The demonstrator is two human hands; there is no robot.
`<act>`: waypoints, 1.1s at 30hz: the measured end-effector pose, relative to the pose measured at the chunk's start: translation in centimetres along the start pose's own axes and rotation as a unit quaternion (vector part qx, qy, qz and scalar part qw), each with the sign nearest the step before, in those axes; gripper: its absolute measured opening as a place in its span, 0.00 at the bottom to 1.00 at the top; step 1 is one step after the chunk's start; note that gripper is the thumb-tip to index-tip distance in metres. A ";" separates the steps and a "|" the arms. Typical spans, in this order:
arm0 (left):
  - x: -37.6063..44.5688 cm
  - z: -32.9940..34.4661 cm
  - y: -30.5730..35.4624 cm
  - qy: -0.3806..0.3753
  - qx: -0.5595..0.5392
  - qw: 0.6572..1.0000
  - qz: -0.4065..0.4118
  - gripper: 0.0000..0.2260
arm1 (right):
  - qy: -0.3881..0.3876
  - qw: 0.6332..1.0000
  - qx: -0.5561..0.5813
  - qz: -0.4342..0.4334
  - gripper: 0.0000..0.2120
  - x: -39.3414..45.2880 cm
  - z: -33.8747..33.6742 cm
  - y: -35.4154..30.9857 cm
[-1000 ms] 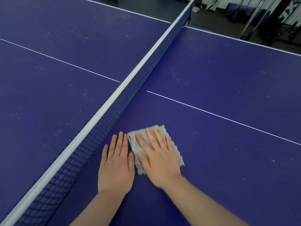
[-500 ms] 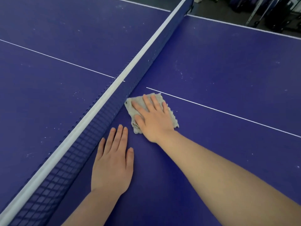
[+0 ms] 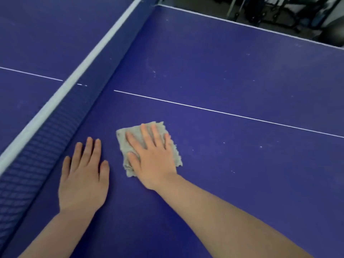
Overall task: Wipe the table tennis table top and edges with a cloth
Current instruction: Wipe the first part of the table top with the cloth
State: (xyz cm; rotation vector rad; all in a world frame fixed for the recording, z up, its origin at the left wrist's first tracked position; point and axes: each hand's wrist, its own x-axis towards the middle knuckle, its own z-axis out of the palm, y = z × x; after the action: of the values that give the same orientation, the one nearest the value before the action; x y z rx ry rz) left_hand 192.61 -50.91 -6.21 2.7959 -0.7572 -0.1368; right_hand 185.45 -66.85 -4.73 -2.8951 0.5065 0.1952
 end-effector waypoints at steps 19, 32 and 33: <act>-4.8 3.3 9.7 0.002 0.025 0.992 0.124 0.24 | 0.021 0.952 0.008 0.304 0.25 -8.7 -1.9 17.1; -8.7 5.9 16.1 0.020 0.022 0.989 0.145 0.24 | -0.002 0.970 -0.039 0.239 0.26 -13.7 -1.4 20.1; -9.0 6.0 16.4 0.019 0.026 0.989 0.144 0.24 | 0.001 0.957 -0.019 0.290 0.26 -14.9 -1.6 21.6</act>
State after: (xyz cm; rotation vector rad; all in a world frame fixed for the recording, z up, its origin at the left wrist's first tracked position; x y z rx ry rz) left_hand 176.03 -61.29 -7.57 2.6897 -1.1588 -0.0119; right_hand 164.23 -82.29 -4.36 -2.6946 1.3544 0.2849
